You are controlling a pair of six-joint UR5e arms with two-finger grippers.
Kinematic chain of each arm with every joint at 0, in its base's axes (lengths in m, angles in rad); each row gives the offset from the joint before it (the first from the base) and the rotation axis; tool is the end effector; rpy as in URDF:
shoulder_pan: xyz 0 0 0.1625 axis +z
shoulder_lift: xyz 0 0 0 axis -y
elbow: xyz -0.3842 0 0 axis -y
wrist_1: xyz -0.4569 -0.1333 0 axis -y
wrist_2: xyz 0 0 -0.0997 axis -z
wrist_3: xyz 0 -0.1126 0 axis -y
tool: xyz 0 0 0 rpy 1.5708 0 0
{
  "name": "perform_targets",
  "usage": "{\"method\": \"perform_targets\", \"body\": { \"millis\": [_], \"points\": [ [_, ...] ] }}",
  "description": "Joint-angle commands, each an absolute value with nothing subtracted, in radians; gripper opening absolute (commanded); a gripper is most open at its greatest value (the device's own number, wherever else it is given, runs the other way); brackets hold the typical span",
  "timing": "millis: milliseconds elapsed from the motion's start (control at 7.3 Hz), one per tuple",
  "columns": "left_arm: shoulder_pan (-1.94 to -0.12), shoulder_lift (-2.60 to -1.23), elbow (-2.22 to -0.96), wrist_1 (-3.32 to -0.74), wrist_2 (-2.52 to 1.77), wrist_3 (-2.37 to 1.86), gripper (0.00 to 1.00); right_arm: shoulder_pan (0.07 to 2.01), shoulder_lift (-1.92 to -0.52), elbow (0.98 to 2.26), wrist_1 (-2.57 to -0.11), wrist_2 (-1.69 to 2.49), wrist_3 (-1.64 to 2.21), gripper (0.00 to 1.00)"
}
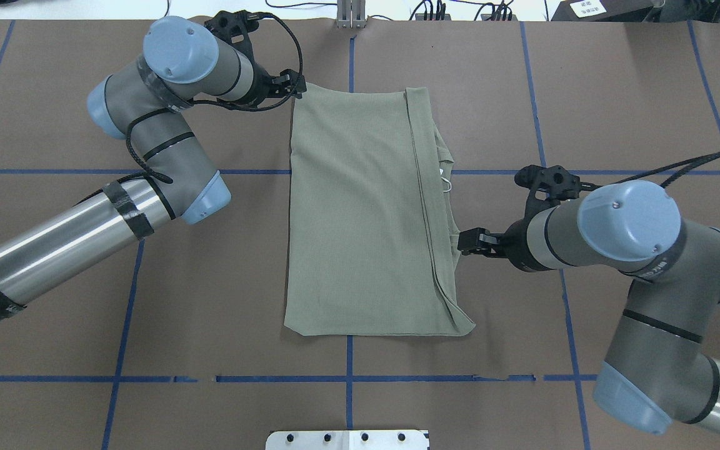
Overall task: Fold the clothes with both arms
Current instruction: 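Release with the left gripper and move the right gripper to the shirt's side edge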
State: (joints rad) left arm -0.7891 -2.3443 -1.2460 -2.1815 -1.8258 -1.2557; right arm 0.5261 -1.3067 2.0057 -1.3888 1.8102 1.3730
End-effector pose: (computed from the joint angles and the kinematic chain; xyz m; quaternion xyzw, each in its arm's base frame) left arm 0.5060 -0.6586 0.2056 0.1694 0.4843 -0.1385 0.8471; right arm -0.4635 -0.3924 0.2321 0.0489 -0.4342 0.0965 0.8943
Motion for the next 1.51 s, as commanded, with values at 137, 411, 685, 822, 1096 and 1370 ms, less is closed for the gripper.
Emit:
{"method": "perform_targets", "body": {
  "millis": [137,411,685,822,1096,1370],
  "points": [
    [-0.795,-2.162,-1.547,-2.028,-1.833,-1.158,1.0,0.486,-1.102,1.833,-1.516,1.802,1.2,1.0],
    [-0.793,-2.155,-1.557,-2.028,-1.835,-1.16,1.0,0.462,-1.114,1.807,-1.523,1.805,1.143,1.0],
    [-0.79,-2.155,-1.555,-2.029,-1.836,-1.163,1.0,0.448,-1.112,1.795,-1.581,1.807,1.112,1.0],
    [-0.788,-2.155,-1.555,-2.029,-1.836,-1.163,1.0,0.446,-1.114,1.789,-1.594,1.809,1.092,1.0],
    [-0.787,-2.157,-1.555,-2.029,-1.836,-1.167,1.0,0.448,-1.12,1.786,-1.601,1.812,1.08,1.0],
    [-0.787,-2.155,-1.554,-2.037,-1.836,-1.169,1.0,0.449,-1.123,1.776,-1.601,1.813,1.08,1.0]
  ]
}}
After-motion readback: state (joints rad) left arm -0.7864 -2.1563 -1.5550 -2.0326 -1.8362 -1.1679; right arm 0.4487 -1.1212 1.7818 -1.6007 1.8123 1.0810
